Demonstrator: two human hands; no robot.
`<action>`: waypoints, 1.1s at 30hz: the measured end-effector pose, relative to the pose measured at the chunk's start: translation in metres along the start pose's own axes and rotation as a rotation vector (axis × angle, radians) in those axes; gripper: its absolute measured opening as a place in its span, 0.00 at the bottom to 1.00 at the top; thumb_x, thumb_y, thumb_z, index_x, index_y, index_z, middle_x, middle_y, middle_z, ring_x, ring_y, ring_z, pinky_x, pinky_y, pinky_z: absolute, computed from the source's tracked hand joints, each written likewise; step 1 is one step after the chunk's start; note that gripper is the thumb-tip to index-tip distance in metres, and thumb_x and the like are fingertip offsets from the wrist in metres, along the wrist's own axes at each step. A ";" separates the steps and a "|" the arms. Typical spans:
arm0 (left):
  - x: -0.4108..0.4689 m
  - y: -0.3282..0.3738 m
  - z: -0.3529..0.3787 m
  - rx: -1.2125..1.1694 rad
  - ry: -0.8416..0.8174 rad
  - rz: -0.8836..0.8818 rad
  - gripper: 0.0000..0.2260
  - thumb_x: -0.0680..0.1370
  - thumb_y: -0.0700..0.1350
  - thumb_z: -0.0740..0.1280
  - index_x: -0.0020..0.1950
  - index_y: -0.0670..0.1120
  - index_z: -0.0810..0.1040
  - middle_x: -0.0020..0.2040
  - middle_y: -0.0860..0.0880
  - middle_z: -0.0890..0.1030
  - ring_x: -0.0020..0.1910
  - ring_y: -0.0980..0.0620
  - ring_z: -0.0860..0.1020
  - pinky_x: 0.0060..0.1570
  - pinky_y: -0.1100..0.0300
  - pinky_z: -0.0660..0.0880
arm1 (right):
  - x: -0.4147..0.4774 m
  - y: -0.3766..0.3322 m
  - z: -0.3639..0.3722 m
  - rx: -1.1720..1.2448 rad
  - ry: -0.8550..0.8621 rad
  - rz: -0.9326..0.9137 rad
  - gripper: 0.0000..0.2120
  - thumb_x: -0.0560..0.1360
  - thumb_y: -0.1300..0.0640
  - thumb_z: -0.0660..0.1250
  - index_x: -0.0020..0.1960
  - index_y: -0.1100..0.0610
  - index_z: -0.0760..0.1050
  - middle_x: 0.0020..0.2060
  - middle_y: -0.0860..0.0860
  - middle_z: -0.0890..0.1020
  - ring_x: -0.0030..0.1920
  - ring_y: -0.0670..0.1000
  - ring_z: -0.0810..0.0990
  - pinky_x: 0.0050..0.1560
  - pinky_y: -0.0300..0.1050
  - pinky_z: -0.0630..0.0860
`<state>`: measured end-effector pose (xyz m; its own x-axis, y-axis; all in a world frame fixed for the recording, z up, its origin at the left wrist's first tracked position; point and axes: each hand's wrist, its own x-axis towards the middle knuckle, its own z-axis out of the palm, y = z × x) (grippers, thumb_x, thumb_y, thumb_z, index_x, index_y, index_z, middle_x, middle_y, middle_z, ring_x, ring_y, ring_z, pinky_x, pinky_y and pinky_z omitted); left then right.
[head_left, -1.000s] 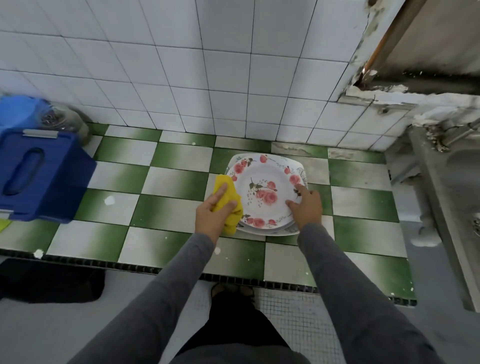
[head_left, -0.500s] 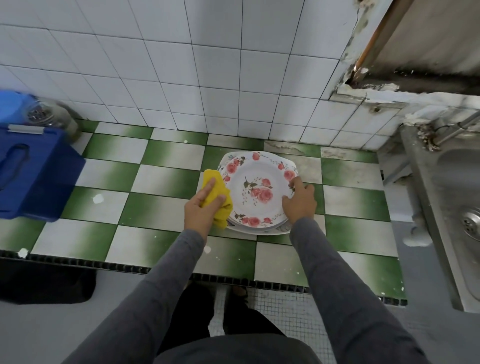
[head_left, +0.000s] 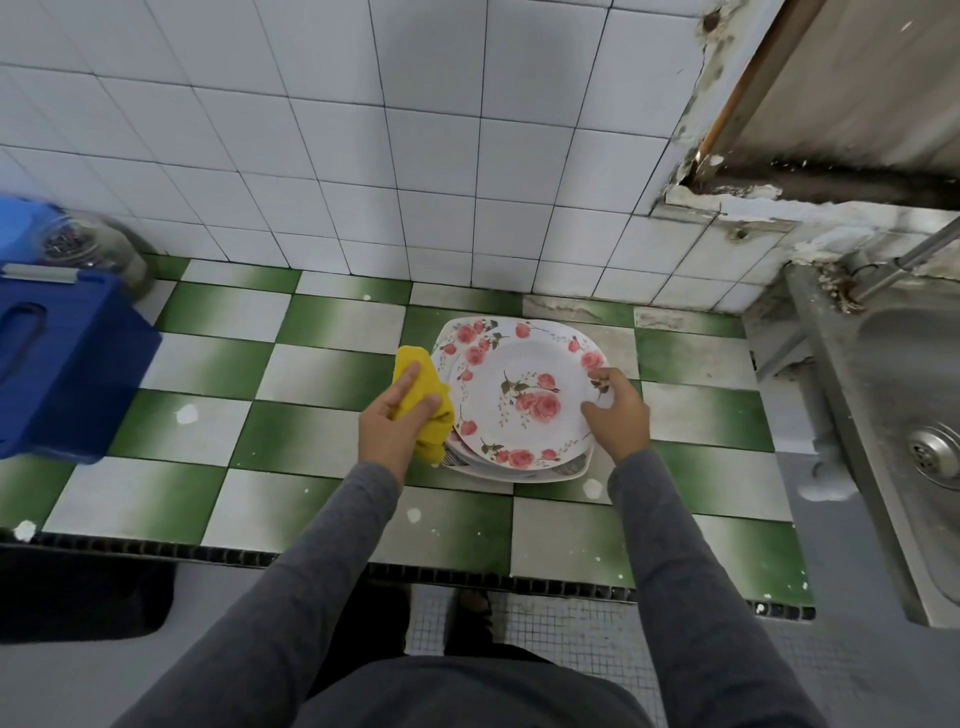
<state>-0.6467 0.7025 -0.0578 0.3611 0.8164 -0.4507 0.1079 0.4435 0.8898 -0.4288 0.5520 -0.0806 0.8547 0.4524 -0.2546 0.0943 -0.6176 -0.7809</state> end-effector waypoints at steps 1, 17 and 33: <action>0.001 0.000 0.001 -0.006 0.000 0.002 0.22 0.75 0.40 0.74 0.67 0.55 0.78 0.71 0.47 0.74 0.64 0.44 0.75 0.65 0.44 0.75 | 0.000 0.001 -0.002 0.010 0.013 0.006 0.19 0.75 0.68 0.65 0.64 0.54 0.76 0.55 0.50 0.77 0.53 0.51 0.74 0.51 0.38 0.68; -0.001 -0.006 0.007 -0.069 0.009 0.034 0.23 0.75 0.39 0.74 0.68 0.53 0.77 0.71 0.46 0.73 0.65 0.44 0.75 0.65 0.45 0.75 | -0.032 0.013 -0.008 0.535 -0.113 0.086 0.19 0.80 0.68 0.61 0.60 0.45 0.77 0.64 0.48 0.75 0.59 0.56 0.81 0.54 0.59 0.82; 0.000 0.006 0.011 -0.088 -0.042 0.090 0.22 0.74 0.39 0.74 0.66 0.55 0.78 0.71 0.48 0.73 0.66 0.46 0.75 0.66 0.46 0.74 | -0.047 -0.037 -0.024 0.414 0.069 -0.189 0.17 0.78 0.52 0.56 0.60 0.34 0.74 0.64 0.52 0.75 0.66 0.55 0.75 0.64 0.60 0.77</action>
<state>-0.6355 0.7009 -0.0521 0.4043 0.8391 -0.3640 -0.0082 0.4013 0.9159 -0.4605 0.5378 -0.0261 0.8756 0.4796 -0.0584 0.0518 -0.2133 -0.9756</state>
